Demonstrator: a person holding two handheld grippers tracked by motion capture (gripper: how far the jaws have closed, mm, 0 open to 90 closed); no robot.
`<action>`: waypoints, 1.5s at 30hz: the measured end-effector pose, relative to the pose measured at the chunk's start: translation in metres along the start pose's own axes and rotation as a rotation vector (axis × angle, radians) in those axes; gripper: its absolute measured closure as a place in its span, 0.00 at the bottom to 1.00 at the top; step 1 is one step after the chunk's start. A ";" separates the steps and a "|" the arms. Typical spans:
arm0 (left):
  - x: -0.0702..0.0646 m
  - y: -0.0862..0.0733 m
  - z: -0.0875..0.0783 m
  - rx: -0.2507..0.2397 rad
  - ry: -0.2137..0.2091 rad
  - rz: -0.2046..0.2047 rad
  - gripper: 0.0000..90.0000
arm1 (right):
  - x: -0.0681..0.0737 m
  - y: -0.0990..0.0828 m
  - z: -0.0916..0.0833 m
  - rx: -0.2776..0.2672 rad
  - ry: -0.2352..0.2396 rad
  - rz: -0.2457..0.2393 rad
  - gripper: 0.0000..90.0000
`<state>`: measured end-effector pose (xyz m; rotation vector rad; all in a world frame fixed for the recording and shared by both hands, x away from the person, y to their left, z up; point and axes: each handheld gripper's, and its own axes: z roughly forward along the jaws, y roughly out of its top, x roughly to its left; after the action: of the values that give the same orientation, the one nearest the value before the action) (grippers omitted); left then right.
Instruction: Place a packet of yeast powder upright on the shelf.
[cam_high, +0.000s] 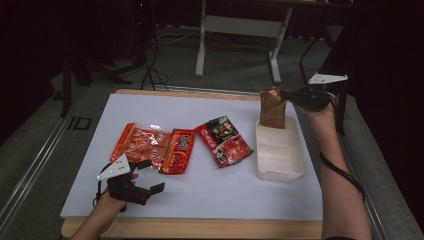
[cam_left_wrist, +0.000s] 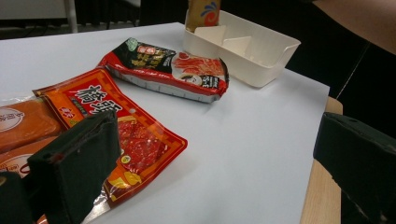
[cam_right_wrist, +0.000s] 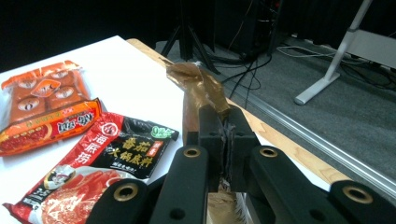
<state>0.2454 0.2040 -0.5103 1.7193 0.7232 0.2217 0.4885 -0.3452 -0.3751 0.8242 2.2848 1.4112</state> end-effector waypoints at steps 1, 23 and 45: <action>0.001 -0.001 0.000 -0.007 -0.002 -0.010 0.01 | 0.000 -0.003 0.002 0.003 0.003 0.004 0.98; 0.000 0.000 -0.001 0.025 0.034 -0.020 0.01 | -0.011 -0.046 -0.004 0.025 -0.068 0.122 0.88; -0.002 0.011 -0.001 0.096 0.006 -0.048 0.05 | 0.044 -0.019 -0.038 -0.096 -0.172 0.151 0.18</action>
<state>0.2471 0.2020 -0.4988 1.7907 0.7893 0.1616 0.4278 -0.3504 -0.3744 1.0625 2.0474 1.4392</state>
